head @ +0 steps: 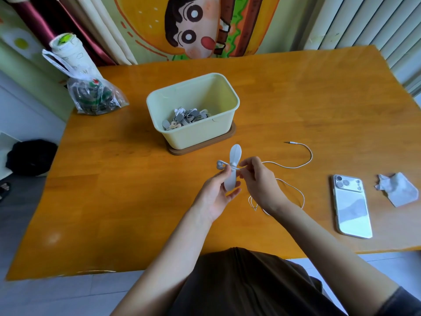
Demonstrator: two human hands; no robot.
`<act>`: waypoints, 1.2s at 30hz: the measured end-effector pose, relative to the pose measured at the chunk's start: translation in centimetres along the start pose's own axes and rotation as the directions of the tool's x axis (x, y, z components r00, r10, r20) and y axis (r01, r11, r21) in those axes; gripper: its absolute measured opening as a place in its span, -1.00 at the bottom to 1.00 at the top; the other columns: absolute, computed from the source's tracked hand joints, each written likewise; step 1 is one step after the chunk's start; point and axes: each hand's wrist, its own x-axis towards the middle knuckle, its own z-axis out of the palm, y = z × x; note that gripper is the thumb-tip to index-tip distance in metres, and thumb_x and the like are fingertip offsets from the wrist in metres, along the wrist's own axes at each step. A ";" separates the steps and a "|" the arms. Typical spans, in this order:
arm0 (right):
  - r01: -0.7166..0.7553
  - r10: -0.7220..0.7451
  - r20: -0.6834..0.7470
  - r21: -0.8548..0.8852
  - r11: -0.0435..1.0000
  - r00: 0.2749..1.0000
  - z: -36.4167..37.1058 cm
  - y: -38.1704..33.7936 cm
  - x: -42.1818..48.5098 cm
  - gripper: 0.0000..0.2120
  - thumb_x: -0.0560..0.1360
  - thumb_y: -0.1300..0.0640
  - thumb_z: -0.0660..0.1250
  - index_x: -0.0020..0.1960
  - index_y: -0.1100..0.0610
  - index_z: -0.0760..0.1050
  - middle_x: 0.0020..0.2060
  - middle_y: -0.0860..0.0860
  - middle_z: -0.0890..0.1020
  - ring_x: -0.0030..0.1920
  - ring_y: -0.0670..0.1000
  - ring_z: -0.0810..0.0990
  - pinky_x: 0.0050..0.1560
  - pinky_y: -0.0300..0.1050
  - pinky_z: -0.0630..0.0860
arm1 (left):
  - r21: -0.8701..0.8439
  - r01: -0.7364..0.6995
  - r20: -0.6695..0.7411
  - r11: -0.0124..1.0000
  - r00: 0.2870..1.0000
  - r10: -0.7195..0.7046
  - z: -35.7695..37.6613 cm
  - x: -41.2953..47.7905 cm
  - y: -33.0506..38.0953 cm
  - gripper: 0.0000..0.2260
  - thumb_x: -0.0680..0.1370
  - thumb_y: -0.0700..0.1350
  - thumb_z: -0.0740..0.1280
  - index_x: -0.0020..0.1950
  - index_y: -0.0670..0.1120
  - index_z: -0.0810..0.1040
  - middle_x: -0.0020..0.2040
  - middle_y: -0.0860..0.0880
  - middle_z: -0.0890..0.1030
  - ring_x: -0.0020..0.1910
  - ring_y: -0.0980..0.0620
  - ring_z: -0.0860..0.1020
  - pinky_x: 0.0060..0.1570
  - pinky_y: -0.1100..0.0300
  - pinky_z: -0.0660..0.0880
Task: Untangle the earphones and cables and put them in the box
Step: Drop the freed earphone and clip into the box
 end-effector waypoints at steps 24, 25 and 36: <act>-0.094 0.093 -0.044 -0.024 0.995 0.995 -0.3 1.1 0.5 -0.84 0.53 0.08 0.32 -0.17 0.11 0.60 -0.46 -0.17 0.53 -0.48 -0.21 0.44 -0.42 -0.39 0.31 | 0.866 -0.359 0.089 0.349 0.797 0.597 -0.6 0.3 -0.3 -0.79 0.63 -0.03 0.22 0.23 -0.01 0.52 -0.20 0.11 0.55 -0.20 0.18 0.52 -0.35 0.42 0.38; -0.099 0.098 -0.056 -0.025 0.995 0.994 -0.2 1.1 0.5 -0.84 0.53 0.07 0.32 -0.15 0.12 0.60 -0.42 -0.13 0.55 -0.46 -0.18 0.44 -0.41 -0.39 0.32 | 0.879 -0.343 0.082 0.331 0.792 0.605 -0.4 0.3 -0.5 -0.79 0.63 -0.04 0.21 0.21 -0.02 0.54 -0.20 0.11 0.55 -0.21 0.17 0.53 -0.35 0.43 0.38; 0.062 -0.065 -0.021 -0.100 0.993 0.998 0.2 0.2 -0.1 -0.86 0.55 0.13 0.30 -0.11 0.15 0.58 -0.32 -0.05 0.55 -0.37 -0.13 0.45 -0.36 -0.40 0.36 | 0.726 -0.343 -0.047 0.596 0.840 0.540 -0.7 0.3 0.9 -0.91 0.54 -0.12 0.38 0.02 -0.07 0.61 -0.20 -0.02 0.65 -0.24 0.02 0.61 -0.16 0.07 0.57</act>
